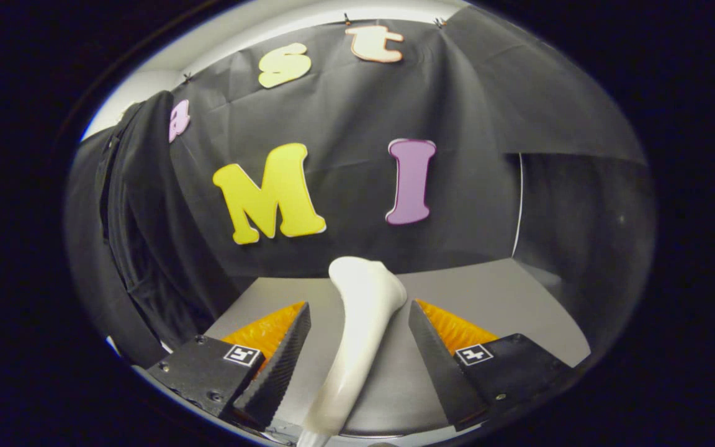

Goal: Iron the clothes twice with a garment steamer, once on the left side and once on the right side.

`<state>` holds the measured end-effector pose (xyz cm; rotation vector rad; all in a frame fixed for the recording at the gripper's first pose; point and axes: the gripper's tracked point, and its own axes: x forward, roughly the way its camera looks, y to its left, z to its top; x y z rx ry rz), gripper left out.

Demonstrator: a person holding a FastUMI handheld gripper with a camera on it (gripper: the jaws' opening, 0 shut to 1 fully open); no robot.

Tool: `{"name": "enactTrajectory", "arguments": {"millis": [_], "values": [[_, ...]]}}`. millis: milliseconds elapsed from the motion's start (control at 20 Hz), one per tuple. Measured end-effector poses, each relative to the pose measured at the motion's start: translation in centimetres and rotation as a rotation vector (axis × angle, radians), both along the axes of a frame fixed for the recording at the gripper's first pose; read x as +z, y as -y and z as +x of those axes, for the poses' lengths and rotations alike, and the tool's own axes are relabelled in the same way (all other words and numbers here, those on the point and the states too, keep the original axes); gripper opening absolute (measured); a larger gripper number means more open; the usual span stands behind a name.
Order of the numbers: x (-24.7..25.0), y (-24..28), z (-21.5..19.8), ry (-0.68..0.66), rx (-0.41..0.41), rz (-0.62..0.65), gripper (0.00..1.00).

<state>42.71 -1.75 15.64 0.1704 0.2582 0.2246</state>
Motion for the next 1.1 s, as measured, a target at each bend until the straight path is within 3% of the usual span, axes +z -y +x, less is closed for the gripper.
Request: {"name": "enactTrajectory", "arguments": {"millis": [300,550,800,1100], "values": [[-4.1,-0.5,1.4,-0.168,0.05,0.084,0.82],[-4.7,-1.5,1.4,-0.231,0.084,0.167,0.58],[-4.1,-2.2,1.3,-0.229,0.114,0.215,0.47],[-1.3,-3.6,-1.7,-0.125,0.139,0.175,0.39]]}}
